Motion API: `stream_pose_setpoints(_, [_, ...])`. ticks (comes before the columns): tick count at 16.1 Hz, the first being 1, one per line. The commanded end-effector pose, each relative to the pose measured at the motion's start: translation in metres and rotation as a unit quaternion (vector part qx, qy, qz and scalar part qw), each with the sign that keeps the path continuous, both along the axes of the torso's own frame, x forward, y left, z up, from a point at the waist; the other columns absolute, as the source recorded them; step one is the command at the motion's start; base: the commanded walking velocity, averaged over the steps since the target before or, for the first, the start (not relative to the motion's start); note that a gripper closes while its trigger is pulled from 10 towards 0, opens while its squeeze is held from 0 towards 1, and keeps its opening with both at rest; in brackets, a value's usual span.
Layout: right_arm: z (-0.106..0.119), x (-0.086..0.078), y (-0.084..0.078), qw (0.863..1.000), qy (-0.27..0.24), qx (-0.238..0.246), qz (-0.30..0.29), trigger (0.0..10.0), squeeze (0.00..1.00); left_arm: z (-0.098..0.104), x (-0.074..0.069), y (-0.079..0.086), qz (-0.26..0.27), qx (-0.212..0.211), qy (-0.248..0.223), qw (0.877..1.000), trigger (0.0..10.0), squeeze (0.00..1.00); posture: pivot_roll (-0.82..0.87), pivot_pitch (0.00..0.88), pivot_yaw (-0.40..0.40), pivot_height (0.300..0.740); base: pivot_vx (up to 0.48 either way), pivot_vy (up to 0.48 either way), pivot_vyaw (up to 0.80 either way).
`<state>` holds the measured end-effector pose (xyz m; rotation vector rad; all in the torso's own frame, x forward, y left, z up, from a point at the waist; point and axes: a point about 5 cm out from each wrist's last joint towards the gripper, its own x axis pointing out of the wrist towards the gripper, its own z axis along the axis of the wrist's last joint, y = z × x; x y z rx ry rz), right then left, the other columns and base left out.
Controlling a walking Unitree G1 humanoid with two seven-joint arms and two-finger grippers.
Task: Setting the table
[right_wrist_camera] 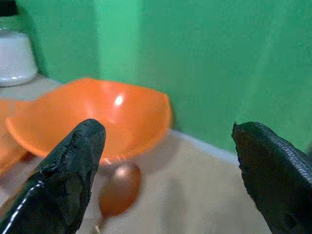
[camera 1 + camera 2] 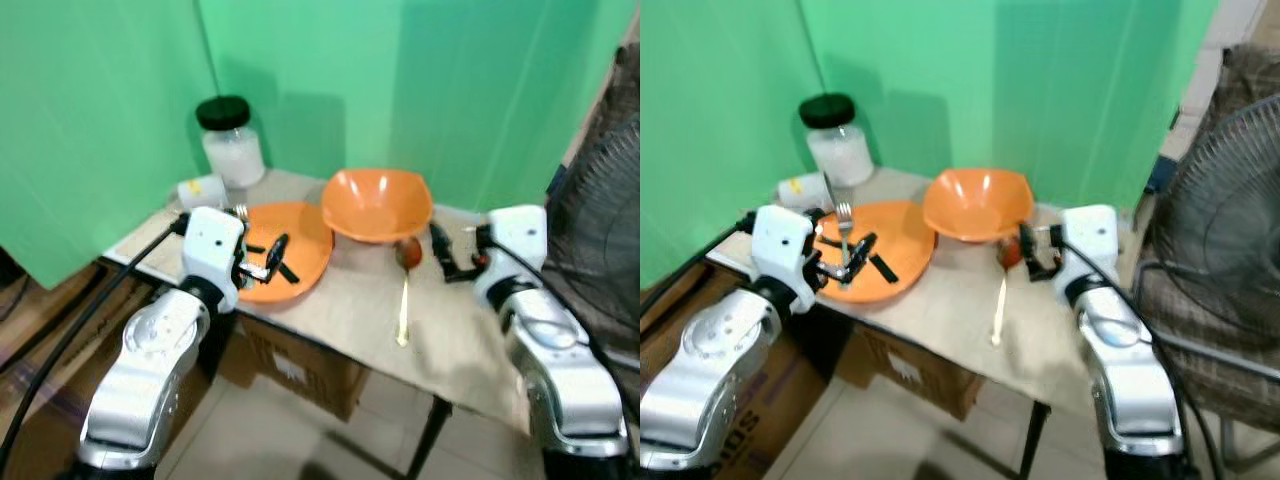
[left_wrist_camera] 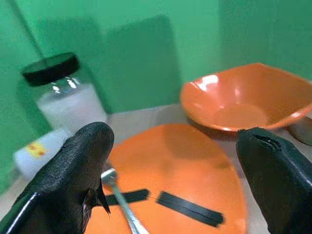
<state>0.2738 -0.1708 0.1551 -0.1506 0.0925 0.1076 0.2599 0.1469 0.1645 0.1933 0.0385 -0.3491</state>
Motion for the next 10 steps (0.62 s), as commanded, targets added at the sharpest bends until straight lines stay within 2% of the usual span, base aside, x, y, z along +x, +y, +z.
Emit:
stream_pose_setpoints(1, [0.005,0.006,0.012,1.000,-0.005,-0.006,0.028,10.0,1.00,0.001,-0.001,0.004,-0.002,0.006,0.000,1.000,10.0,0.00,0.09,0.000,0.052,0.740,0.000,0.000,0.00])
stream_pose_setpoints(2, [0.003,0.008,0.012,0.999,0.000,-0.013,0.032,10.0,1.00,0.001,-0.002,0.004,-0.009,0.011,0.001,1.000,10.0,0.00,0.09,0.000,0.051,0.740,0.000,0.000,0.00])
stream_pose_setpoints(3, [0.001,0.013,0.011,0.999,0.011,-0.021,0.043,10.0,0.73,0.000,-0.003,0.004,-0.021,0.019,0.004,1.000,10.0,0.00,0.09,0.000,0.049,0.740,0.000,0.000,0.00])
stream_pose_setpoints(4, [0.000,0.019,0.010,0.998,0.028,-0.025,0.052,10.0,0.00,0.000,-0.005,0.004,-0.037,0.025,0.007,0.999,10.0,0.00,0.09,0.000,0.046,0.740,0.000,0.000,0.00])
stream_pose_setpoints(6, [0.001,0.031,0.009,0.997,0.040,-0.020,0.056,10.0,0.00,0.001,-0.007,0.004,-0.060,0.028,0.008,0.998,10.0,0.00,0.10,0.000,0.043,0.740,0.000,0.000,0.00])
stream_pose_setpoints(8, [0.006,0.040,0.012,0.997,0.025,-0.021,0.071,10.0,0.00,0.002,-0.007,0.004,-0.069,0.029,0.009,0.997,10.0,0.00,0.10,0.000,0.042,0.740,0.000,0.000,0.00])
stream_pose_setpoints(9, [0.013,0.051,0.022,0.988,-0.007,-0.076,0.137,10.0,0.00,0.003,-0.007,0.003,-0.087,0.040,0.013,0.995,10.0,0.00,0.11,0.000,0.042,0.740,0.000,0.000,0.00])
stream_pose_setpoints(10, [0.013,0.054,0.025,0.982,-0.001,-0.093,0.167,10.0,0.00,0.002,-0.007,0.003,-0.093,0.045,0.016,0.994,10.0,0.00,0.11,0.000,0.043,0.740,0.000,0.000,0.00])
